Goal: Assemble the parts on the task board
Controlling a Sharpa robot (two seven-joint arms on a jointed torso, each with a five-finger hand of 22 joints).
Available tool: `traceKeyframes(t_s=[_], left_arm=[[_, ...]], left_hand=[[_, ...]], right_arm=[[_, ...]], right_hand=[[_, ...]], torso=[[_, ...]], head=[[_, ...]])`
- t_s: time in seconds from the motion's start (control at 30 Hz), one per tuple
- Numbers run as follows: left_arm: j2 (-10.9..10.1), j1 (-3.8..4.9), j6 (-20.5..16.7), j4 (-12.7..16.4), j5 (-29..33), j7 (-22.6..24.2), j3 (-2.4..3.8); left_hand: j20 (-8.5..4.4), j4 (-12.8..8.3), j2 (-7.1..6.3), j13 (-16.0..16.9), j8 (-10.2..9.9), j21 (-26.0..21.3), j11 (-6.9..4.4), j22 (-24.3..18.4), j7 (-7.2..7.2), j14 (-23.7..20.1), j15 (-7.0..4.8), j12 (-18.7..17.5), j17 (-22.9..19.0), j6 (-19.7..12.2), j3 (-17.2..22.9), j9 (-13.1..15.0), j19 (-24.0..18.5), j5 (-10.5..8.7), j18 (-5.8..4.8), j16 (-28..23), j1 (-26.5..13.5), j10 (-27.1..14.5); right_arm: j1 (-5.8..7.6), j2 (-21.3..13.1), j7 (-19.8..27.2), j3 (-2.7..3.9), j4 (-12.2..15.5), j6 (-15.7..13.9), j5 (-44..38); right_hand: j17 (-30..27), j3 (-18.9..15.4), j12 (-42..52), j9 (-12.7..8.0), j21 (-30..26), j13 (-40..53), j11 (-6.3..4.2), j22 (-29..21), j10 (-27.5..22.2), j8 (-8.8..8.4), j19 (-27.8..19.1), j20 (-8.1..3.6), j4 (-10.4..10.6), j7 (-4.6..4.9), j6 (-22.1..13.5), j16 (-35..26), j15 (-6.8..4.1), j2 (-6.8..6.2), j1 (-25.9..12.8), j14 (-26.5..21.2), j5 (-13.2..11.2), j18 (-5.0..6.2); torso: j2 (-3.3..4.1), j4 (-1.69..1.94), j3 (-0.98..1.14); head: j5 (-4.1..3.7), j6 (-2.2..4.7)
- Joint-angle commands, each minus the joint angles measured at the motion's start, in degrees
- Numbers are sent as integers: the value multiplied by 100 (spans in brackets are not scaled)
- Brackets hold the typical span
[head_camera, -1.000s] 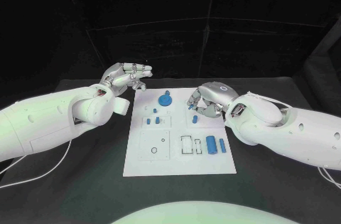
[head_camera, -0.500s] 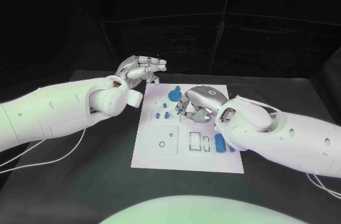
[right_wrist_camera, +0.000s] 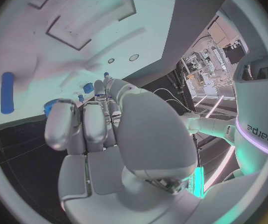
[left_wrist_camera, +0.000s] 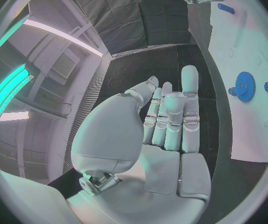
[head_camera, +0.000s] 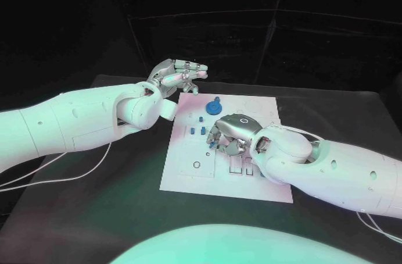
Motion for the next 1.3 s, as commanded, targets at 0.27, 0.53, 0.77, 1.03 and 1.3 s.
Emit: traceKeyframes(t_s=[0.27, 0.53, 0.77, 1.03, 1.3], left_arm=[[37, 10, 79, -17, 22, 40, 5], [44, 10, 94, -23, 22, 31, 5], [43, 10, 107, -27, 22, 16, 5], [38, 10, 122, -30, 22, 3, 5], [39, 10, 142, -30, 22, -8, 5]], left_hand=[[-12, -14, -15, 7, 38, -28, -2, -8, 3, -40, -6, 25, -4, 18, 10, -6, -36, -21, 78, -39, -38, 3], [-11, -13, -15, 7, 38, -29, -2, -9, 4, -41, -5, 26, -6, 17, 9, -7, -36, -21, 78, -39, -39, 2], [-11, -9, -16, 7, 39, -35, 1, -13, 6, -46, -3, 33, -14, 15, 4, -7, -36, -22, 77, -43, -47, -3], [-11, -9, -16, 7, 39, -35, 1, -13, 6, -46, -3, 33, -14, 15, 4, -7, -36, -22, 77, -43, -47, -3], [-11, -9, -16, 7, 39, -35, 1, -13, 6, -46, -3, 33, -14, 15, 4, -7, -36, -22, 77, -43, -47, -3]], right_arm=[[-51, 97, 72, -15, -45, 285, -170], [-91, 137, 68, -18, -73, 276, -222], [-111, 152, 67, -19, -81, 303, -241], [-118, 190, -65, -19, -99, 418, -379], [-125, 241, -261, -19, -129, 556, -585]], right_hand=[[-16, 9, -37, 6, 4, -9, 8, -13, 19, 10, 14, -29, -32, 17, 4, -6, -38, 17, -63, 203, -9, -60], [-16, 9, -40, 5, 3, -10, 9, -15, 19, 8, 13, -29, -33, 18, 3, -5, -37, 16, -69, 203, -11, -59], [-16, 9, -40, 5, 3, -10, 9, -15, 19, 8, 13, -29, -33, 18, 3, -5, -37, 16, -69, 203, -11, -59], [-20, 2, -58, 3, 6, -16, 12, -10, 20, -3, 12, -28, -51, 20, 1, -1, -35, -2, -109, 203, -20, -61], [-26, -9, -77, -1, 6, -23, 14, -9, 23, -16, 9, -26, -55, 20, -4, 3, -32, -17, -167, 202, -22, -61]], torso=[[-3, -4, 0], [-4, -3, -3], [-5, -1, -4], [-4, -7, -4], [-4, -3, -2]], head=[[70, -65], [98, -87], [111, -106], [112, -117], [115, -128]])
